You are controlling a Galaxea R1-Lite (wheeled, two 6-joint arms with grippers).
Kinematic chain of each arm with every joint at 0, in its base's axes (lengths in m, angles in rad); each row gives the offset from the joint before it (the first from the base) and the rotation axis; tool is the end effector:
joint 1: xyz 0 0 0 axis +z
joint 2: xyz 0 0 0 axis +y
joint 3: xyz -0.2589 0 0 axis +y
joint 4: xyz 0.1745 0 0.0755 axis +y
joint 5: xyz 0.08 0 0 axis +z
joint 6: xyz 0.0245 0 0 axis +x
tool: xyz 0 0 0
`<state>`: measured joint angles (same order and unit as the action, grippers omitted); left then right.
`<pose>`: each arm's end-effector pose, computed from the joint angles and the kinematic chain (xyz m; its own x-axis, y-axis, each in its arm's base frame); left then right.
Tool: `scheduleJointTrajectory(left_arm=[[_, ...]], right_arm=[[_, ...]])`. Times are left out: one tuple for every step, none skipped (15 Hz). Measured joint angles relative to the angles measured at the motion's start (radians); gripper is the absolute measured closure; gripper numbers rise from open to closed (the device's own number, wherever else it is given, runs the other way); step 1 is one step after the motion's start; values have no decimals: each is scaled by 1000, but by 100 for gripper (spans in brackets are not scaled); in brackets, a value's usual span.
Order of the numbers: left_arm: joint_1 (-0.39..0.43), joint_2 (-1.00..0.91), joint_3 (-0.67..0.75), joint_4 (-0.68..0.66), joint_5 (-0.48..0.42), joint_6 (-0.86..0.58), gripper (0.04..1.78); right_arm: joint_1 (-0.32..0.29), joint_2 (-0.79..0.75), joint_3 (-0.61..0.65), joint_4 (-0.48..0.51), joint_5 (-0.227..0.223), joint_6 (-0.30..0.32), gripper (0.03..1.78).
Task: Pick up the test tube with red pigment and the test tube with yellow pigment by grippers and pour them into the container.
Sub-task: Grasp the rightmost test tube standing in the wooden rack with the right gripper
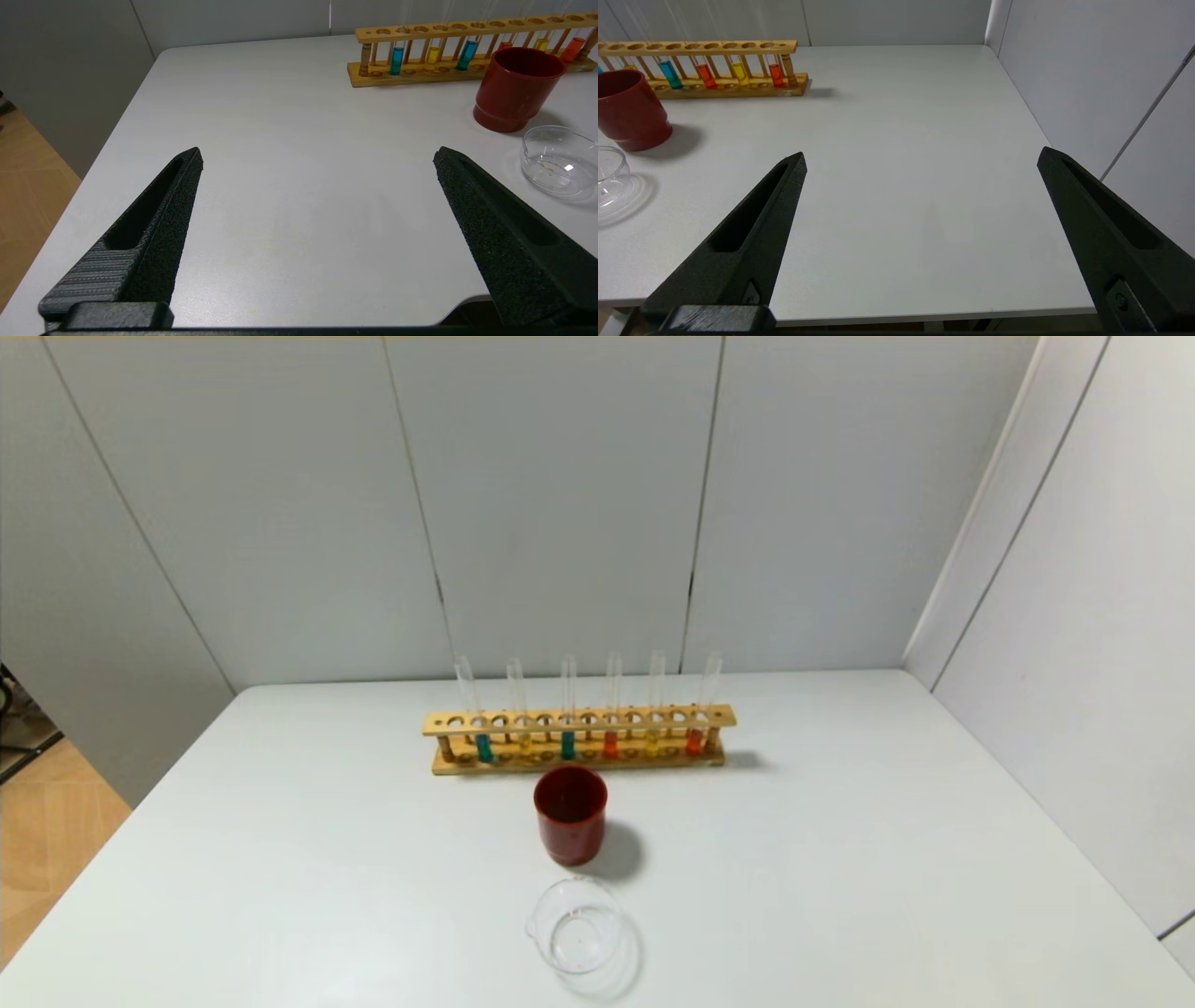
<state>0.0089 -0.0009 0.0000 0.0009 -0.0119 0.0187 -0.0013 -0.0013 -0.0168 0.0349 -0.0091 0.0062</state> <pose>0.0200 -0.0001 0.0754 1.0000 -0.0030 0.0000 0.0030 0.9998 0.0187 0.0187 -0.0002 0.0766 0.9998 -0.0104 -0.0168 0.0105 0.9999 0.0060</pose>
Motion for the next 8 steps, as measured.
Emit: scheduleJointTrajectory(left_arm=[[0, 0, 0, 0, 0, -1, 7], [0, 0, 0, 0, 0, -1, 7], [0, 0, 0, 0, 0, -1, 7], [0, 0, 0, 0, 0, -1, 7], [0, 0, 0, 0, 0, 0, 7], [0, 0, 0, 0, 0, -1, 7], [0, 0, 0, 0, 0, 0, 7], [0, 0, 0, 0, 0, 0, 7]], right_arm=[[0, 0, 0, 0, 0, 0, 7], [0, 0, 0, 0, 0, 0, 7], [0, 0, 0, 0, 0, -1, 7], [0, 0, 0, -1, 0, -3, 7], [0, 0, 0, -1, 0, -3, 7], [0, 0, 0, -1, 0, -2, 7], [0, 0, 0, -1, 0, -2, 7], [0, 0, 0, -1, 0, -2, 7]])
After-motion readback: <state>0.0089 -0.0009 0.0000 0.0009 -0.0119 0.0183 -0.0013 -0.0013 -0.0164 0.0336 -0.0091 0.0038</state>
